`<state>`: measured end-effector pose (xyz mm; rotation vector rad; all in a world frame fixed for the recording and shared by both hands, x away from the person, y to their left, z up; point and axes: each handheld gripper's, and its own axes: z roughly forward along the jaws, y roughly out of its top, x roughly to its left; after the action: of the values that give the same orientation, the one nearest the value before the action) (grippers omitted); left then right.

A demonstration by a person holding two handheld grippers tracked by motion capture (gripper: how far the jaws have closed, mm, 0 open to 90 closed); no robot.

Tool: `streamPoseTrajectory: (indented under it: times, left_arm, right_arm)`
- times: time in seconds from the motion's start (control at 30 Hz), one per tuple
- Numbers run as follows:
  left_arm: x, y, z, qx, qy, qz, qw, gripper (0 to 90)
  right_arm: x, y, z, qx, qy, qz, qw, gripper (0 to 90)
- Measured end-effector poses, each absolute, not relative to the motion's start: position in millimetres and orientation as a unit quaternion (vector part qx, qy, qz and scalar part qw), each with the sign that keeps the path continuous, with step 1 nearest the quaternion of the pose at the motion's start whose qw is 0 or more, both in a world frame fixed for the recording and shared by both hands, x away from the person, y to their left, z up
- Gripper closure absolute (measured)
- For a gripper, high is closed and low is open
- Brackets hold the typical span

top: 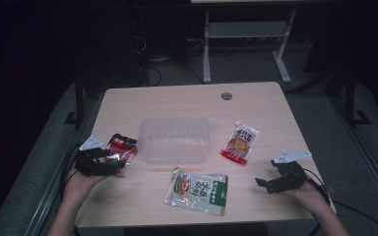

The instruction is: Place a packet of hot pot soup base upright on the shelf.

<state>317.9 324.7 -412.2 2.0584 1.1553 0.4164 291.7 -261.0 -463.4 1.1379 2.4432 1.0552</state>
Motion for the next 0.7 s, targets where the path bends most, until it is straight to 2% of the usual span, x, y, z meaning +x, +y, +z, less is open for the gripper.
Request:
streamPoseTrajectory:
  times: [0.33,0.7]
  left_arm:
    - [341.6,331.9,-420.9,0.784,0.488,0.175,0.341,18.5]
    - [348.7,330.8,-432.8,0.796,0.484,0.192,0.307,12.0]
  right_arm:
    - [291.4,-263.0,-462.2,0.393,0.834,0.365,0.13,4.9]
    - [292.8,-261.4,-464.5,0.391,0.838,0.359,0.127,4.9]
